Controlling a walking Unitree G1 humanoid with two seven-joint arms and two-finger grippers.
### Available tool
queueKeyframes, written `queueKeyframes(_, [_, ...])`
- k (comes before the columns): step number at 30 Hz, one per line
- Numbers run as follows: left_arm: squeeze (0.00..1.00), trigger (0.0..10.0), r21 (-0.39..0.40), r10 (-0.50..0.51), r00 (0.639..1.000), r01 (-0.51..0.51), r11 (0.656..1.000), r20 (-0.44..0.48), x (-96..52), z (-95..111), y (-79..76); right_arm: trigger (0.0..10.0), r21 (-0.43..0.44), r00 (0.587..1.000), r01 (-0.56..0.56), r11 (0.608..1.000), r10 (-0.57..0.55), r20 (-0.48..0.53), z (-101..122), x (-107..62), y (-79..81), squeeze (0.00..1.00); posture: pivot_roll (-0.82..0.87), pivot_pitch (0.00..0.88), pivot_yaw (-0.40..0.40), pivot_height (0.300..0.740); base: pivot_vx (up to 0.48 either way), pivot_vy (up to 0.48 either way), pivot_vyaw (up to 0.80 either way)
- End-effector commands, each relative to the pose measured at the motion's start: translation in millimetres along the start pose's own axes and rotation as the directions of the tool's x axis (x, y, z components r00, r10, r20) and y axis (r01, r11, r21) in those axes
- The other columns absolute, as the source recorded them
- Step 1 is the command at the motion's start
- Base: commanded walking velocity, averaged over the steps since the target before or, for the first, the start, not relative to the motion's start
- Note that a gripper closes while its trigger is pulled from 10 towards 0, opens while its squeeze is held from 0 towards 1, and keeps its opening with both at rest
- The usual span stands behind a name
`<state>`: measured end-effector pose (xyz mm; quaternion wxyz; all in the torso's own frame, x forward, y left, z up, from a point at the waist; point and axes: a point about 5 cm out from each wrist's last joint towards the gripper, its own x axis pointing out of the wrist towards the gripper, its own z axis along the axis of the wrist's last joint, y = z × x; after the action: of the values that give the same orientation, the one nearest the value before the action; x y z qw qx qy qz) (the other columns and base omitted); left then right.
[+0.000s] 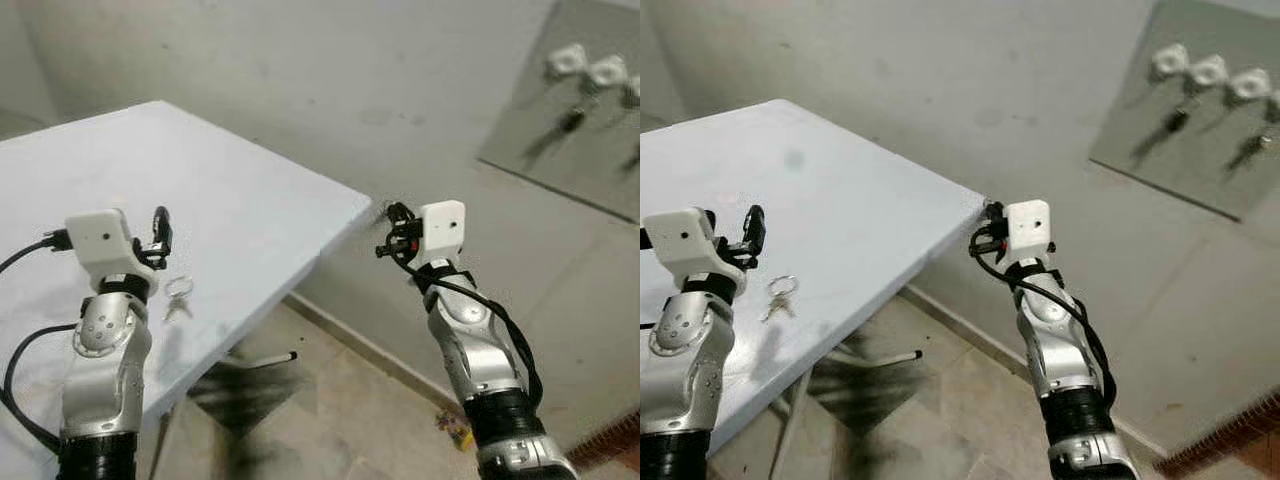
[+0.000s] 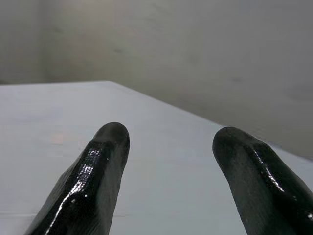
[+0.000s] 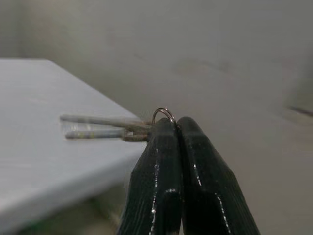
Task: Hang keys on a hook
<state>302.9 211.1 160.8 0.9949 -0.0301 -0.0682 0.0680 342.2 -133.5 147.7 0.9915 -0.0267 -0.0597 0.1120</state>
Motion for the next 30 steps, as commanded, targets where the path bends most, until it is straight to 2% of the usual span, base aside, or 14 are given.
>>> queueKeyframes(1, [0.00, 10.0, 0.024, 0.012, 1.000, -0.012, 1.000, 0.001, 0.7, 1.3, 2.4, 10.0, 0.003, 1.000, 0.002, 1.000, -0.002, 0.025, 7.3, 2.9, 0.0, 0.00, -0.07, 0.000, -0.069, 0.740, 0.000, 0.000, -0.74])
queueKeyframes(30, [0.00, 10.0, 0.029, 0.007, 1.000, -0.007, 1.000, 0.017, -0.2, 1.3, -2.2, 10.0, -0.002, 1.000, 0.004, 1.000, -0.004, 0.023, 8.3, 2.8, -2.2, 0.00, -0.08, 0.000, -0.078, 0.740, 0.000, 0.000, -0.74])
